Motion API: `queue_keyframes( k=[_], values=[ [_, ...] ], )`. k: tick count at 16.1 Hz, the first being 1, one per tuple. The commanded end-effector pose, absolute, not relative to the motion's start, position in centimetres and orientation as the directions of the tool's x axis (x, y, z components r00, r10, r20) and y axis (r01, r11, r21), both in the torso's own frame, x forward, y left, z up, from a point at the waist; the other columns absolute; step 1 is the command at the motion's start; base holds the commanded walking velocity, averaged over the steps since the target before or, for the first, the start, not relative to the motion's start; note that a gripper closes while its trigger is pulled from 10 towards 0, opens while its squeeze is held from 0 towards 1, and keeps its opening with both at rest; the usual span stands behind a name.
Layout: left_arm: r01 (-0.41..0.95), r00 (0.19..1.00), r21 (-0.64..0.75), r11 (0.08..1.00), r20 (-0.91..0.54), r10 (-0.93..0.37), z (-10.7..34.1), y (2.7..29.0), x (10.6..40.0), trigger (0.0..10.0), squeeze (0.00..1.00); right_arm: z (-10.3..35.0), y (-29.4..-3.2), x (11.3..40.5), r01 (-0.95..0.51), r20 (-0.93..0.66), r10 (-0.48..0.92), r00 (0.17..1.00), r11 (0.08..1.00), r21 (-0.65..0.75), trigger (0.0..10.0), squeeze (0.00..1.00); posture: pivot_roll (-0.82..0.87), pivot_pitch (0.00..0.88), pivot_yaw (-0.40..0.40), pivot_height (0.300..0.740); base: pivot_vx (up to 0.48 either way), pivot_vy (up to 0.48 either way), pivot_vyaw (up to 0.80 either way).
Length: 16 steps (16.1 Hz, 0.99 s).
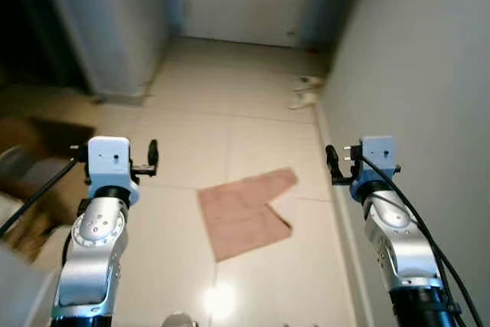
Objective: Hang keys on a hook
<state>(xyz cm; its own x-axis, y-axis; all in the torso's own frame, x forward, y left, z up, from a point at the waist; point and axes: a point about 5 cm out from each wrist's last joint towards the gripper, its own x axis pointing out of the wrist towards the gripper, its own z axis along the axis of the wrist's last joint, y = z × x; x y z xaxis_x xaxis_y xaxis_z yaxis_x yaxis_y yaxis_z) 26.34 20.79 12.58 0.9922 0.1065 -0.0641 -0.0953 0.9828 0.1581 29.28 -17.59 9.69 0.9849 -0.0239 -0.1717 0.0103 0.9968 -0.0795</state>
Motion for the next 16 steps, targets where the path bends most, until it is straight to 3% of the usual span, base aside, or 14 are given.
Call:
queue_keyframes(
  k=[1,7,10,12,14,16],
  values=[
    [-0.080,0.991,0.145,0.986,-0.090,0.094,12.2,20.6,26.2,10.0,1.00,9.9,-17.7,29.4,0.031,-0.162,-0.040,0.986,0.998,-0.058,10.0,1.00,0.06,0.000,-0.041,0.740,0.000,0.000,0.80],
    [-0.101,0.979,0.083,0.991,-0.169,0.114,11.6,21.0,26.1,10.0,1.00,10.0,-17.8,29.6,0.047,-0.158,-0.058,0.986,0.996,-0.069,10.0,1.00,0.06,0.000,-0.048,0.740,0.000,0.000,0.80],
    [-0.091,0.982,0.085,0.992,-0.157,0.103,11.9,21.0,26.1,10.0,1.00,10.1,-17.9,29.8,0.110,-0.187,-0.098,0.977,0.992,0.056,10.0,1.00,0.07,0.000,-0.052,0.740,0.000,0.000,0.80],
    [-0.144,0.977,0.170,0.975,-0.133,0.167,12.1,21.6,26.2,10.0,1.00,10.0,-18.0,29.7,0.133,-0.241,-0.114,0.964,0.989,0.065,10.0,1.00,0.07,0.000,-0.051,0.740,0.000,0.000,0.80],
    [-0.162,0.980,0.252,0.954,-0.076,0.186,12.5,21.8,26.3,10.0,1.00,10.1,-18.0,29.6,0.098,-0.202,-0.101,0.974,0.995,-0.025,10.0,1.00,0.07,0.000,-0.053,0.740,0.000,0.000,0.80],
    [-0.080,0.984,0.214,0.974,-0.140,0.112,12.1,21.4,26.2,10.0,1.00,10.2,-17.8,29.5,0.052,-0.163,-0.074,0.984,0.990,-0.131,10.0,1.00,0.07,0.000,-0.048,0.740,0.000,0.000,0.80]
  ],
)
